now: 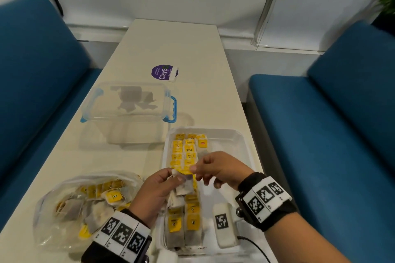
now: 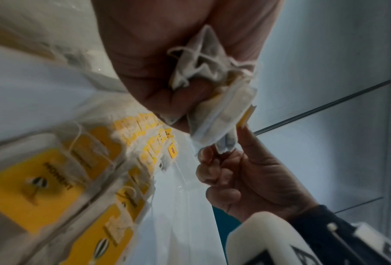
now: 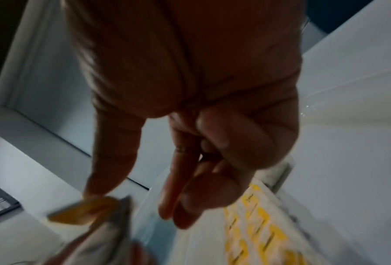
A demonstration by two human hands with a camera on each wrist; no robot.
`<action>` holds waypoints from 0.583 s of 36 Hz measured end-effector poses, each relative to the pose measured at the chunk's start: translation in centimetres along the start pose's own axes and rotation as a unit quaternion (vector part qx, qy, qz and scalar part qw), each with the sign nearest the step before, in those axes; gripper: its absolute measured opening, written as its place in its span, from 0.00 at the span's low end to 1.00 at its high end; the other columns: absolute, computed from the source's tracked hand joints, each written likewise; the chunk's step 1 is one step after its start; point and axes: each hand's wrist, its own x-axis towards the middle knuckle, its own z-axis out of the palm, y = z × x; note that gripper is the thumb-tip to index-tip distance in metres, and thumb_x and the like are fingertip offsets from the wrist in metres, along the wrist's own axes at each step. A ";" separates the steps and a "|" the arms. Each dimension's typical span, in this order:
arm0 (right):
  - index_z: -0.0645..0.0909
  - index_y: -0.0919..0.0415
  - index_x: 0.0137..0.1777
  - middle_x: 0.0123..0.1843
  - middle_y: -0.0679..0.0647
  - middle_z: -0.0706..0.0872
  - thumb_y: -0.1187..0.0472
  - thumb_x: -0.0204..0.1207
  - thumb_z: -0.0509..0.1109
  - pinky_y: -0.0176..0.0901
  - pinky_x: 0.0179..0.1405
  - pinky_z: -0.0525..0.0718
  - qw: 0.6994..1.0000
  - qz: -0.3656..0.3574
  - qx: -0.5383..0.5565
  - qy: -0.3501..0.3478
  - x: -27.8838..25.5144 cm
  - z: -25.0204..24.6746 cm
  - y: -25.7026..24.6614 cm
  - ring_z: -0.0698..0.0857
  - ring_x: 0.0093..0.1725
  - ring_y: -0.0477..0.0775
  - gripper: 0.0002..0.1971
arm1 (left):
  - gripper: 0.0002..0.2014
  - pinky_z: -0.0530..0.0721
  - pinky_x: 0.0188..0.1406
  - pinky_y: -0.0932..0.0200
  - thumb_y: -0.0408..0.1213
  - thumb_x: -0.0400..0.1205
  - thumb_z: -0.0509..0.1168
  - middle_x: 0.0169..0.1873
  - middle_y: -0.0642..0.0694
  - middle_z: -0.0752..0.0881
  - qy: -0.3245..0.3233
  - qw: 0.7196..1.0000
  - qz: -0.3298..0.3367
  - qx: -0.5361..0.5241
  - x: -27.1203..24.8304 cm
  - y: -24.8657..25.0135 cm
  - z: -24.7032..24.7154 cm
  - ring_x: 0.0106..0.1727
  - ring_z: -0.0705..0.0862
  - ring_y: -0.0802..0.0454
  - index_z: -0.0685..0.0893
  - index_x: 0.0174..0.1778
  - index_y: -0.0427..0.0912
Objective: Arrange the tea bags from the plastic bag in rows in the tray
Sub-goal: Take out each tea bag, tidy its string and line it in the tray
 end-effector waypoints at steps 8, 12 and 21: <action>0.79 0.57 0.33 0.30 0.51 0.81 0.68 0.70 0.76 0.31 0.22 0.72 0.991 -0.087 0.058 0.086 -2.1 1.8 -0.2 0.78 0.27 0.41 0.10 | 0.12 0.80 0.33 0.56 0.33 0.64 0.72 0.33 0.39 0.87 0.000 0.999 0.011 0.047 -0.3 -0.3 0.6 0.32 0.83 0.48 0.83 0.42 0.36; 0.78 0.50 0.27 0.32 0.44 0.81 0.64 0.68 0.78 0.31 0.33 0.76 0.969 -0.136 -0.054 0.196 -3.0 1.7 -1.0 0.76 0.30 0.38 0.14 | 0.15 0.82 0.29 0.56 0.31 0.65 0.72 0.33 0.39 0.88 0.018 0.996 0.010 0.086 -0.4 -0.4 0.3 0.26 0.85 0.48 0.82 0.47 0.36; 0.84 0.54 0.34 0.32 0.44 0.82 0.63 0.72 0.75 0.22 0.32 0.74 0.946 -0.193 -0.109 0.238 -4.5 1.2 -2.8 0.78 0.31 0.36 0.07 | 0.12 0.81 0.30 0.66 0.24 0.73 0.73 0.40 0.41 0.83 0.039 0.984 0.089 0.149 -0.3 -0.1 0.0 0.32 0.83 0.51 0.83 0.48 0.42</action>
